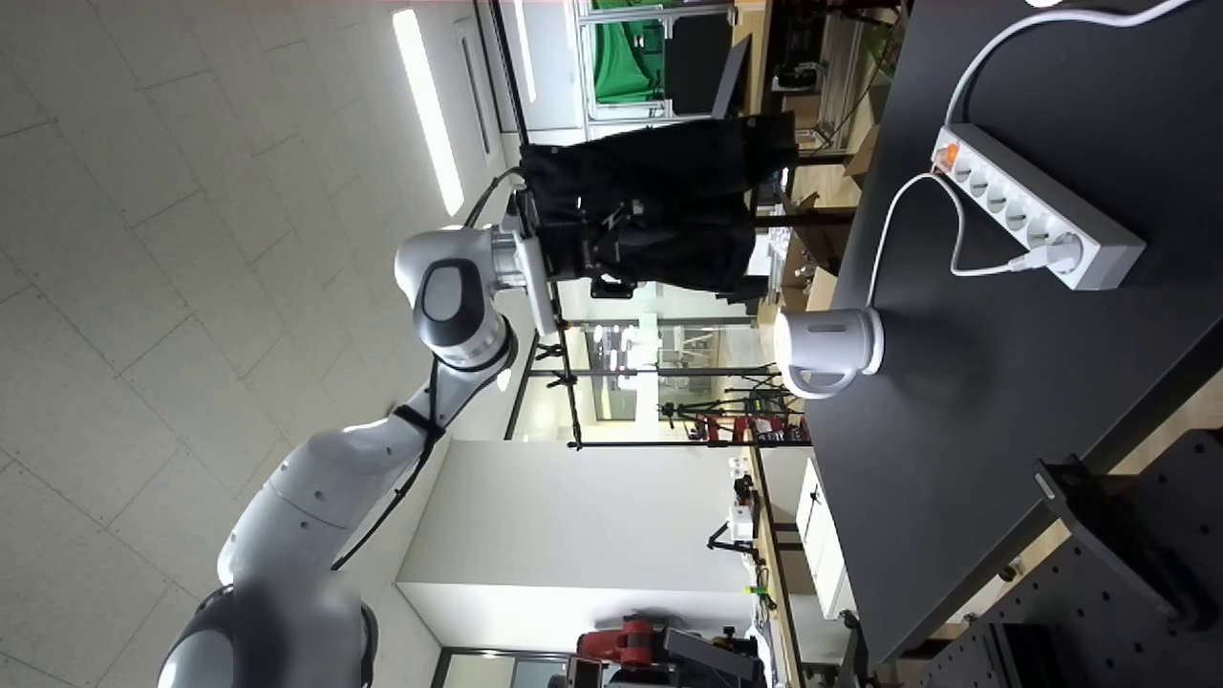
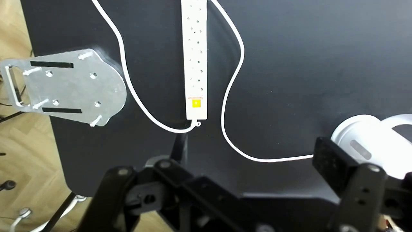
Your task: Press the power off button on the extension cord.
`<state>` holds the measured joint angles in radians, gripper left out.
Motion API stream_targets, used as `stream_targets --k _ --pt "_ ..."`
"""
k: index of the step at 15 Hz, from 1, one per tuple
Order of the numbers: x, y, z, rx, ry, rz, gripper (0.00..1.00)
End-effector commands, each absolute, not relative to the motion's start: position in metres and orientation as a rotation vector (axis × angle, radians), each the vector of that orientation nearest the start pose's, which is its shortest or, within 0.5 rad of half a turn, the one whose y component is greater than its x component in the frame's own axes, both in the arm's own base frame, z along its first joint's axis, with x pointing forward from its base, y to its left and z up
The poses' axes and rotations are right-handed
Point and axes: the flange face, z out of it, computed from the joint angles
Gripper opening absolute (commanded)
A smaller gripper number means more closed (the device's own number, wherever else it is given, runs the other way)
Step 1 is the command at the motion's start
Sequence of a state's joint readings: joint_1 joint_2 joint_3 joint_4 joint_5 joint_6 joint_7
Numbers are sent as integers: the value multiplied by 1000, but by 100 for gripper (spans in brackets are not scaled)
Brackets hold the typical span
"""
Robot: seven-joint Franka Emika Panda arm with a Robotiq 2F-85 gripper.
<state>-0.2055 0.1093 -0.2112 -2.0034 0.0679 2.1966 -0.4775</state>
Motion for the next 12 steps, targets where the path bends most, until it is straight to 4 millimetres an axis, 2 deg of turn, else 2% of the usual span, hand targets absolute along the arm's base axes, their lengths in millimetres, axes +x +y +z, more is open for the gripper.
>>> stream_targets --k 1,3,4,5,7,12 --pt "573 -273 406 -3087 -34 -58 100" --pt "578 -287 398 -3046 13 31 100" --pt "574 -289 398 -3021 20 108 100" --pt "566 -281 393 -3062 6 37 100" --pt "568 -288 388 -3038 19 100 100" --pt "571 -287 391 -3032 13 110 100"
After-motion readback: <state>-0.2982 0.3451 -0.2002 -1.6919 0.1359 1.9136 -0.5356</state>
